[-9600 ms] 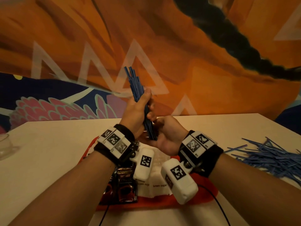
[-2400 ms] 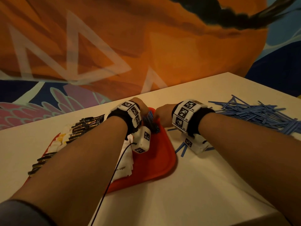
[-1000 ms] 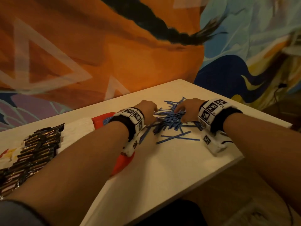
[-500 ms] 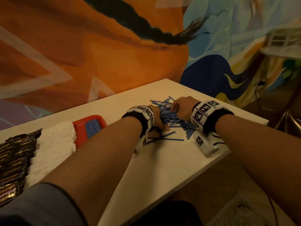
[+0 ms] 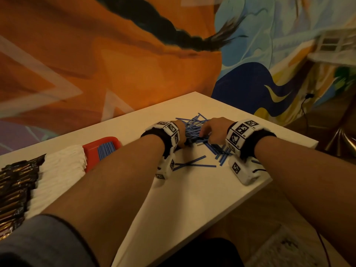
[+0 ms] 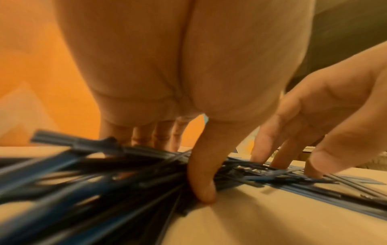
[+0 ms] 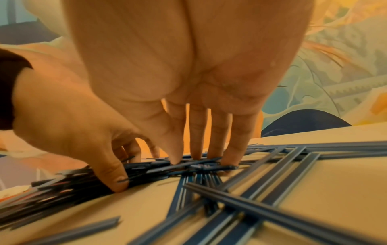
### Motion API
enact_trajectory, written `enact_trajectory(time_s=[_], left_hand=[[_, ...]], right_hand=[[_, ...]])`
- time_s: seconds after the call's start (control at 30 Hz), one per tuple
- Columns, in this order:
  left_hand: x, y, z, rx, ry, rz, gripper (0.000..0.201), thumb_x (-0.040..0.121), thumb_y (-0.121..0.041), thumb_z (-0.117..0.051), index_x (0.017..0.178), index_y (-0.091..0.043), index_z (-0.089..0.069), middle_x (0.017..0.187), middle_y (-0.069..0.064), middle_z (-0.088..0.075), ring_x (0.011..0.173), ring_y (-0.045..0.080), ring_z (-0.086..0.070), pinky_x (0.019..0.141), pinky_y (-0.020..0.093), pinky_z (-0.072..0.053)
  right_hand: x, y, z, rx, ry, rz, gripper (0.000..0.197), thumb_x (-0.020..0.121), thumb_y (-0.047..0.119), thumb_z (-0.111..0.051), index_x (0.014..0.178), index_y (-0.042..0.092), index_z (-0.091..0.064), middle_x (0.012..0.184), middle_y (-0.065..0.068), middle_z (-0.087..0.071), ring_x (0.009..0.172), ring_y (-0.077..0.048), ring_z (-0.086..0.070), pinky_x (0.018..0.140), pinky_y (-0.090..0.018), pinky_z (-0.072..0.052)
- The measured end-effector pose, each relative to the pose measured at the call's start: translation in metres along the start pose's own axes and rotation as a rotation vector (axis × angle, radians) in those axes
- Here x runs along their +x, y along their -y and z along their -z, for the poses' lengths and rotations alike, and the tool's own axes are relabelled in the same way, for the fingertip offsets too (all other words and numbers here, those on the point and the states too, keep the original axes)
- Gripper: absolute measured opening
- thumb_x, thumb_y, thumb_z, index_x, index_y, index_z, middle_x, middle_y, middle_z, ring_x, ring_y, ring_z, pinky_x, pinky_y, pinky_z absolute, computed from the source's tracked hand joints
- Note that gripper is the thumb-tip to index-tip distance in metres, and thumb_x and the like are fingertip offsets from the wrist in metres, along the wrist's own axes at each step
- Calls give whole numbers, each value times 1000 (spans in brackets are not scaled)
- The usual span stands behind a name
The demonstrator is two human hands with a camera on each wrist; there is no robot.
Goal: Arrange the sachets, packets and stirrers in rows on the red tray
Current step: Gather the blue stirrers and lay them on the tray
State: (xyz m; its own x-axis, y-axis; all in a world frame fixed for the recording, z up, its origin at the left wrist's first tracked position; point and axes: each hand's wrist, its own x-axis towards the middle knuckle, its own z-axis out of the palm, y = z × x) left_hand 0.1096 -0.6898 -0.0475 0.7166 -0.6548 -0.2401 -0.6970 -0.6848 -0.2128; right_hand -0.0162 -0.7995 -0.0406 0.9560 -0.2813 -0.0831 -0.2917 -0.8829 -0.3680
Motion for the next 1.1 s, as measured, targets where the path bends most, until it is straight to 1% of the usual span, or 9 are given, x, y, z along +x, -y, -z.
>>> enact_trajectory(time_s=[0.13,0.3,0.4,0.47,0.6,0.73,0.9,1.0,1.1], left_hand=[[2,6,1,62,23,34,30,98,-29,-59,116,-5,-57,100,8,-51,90,27,-53,92,39,-52],[1,19,3,123,73,47,20,102,-23,-53,115,-9,-57,103,5,-52,103,30,-59,86,39,-48],[5,27,3,167,127,128,11,97,-26,-58,102,-16,-56,94,2,-57,106,29,-62,86,41,-51],[10,31,6,170,133,157,19,94,-33,-59,102,-17,-61,81,-3,-53,96,27,-63,85,40,-55],[-17,30,16,77,101,137,17,99,-26,-55,92,-11,-56,91,4,-56,84,25,-55,77,36,-47],[-26,40,16,95,81,168,22,94,-35,-64,85,-14,-64,74,-3,-54,65,14,-51,69,30,-52],[-41,41,12,-85,71,126,30,100,-13,-54,70,-13,-50,73,1,-52,58,10,-42,68,29,-44],[-46,44,8,-384,132,207,37,102,-6,-46,65,-9,-45,65,7,-47,54,19,-43,56,29,-40],[-47,46,3,-532,91,256,37,103,-12,-47,66,-9,-48,66,8,-50,58,23,-46,68,35,-40]], right_hand=[[2,0,1,1,-20,-13,37,89,7,-62,122,23,-67,130,-2,-64,115,-23,-60,85,-25,-45],[1,-2,2,-12,-10,-21,34,90,7,-61,121,21,-67,133,-3,-62,118,-24,-58,88,-26,-45],[-1,-1,5,-20,-26,-32,34,90,9,-62,121,22,-66,135,-3,-59,120,-24,-57,91,-29,-47],[-2,-2,6,-12,-37,-40,34,90,10,-62,121,22,-66,135,-4,-59,120,-24,-56,93,-30,-47],[-2,-1,7,2,-35,-56,35,89,8,-62,121,22,-66,135,-4,-59,121,-24,-56,93,-30,-47],[-2,4,7,-7,-24,-62,35,91,10,-62,124,21,-64,137,-3,-57,122,-24,-55,88,-27,-45],[-2,11,4,-37,-11,-44,35,92,11,-60,125,21,-63,135,-3,-59,120,-24,-56,87,-27,-44],[0,15,2,-53,13,-31,35,91,12,-62,124,22,-63,135,-4,-58,120,-25,-56,92,-30,-47],[2,18,0,-66,29,-23,38,90,12,-63,126,22,-62,136,-4,-57,120,-24,-56,92,-29,-47]])
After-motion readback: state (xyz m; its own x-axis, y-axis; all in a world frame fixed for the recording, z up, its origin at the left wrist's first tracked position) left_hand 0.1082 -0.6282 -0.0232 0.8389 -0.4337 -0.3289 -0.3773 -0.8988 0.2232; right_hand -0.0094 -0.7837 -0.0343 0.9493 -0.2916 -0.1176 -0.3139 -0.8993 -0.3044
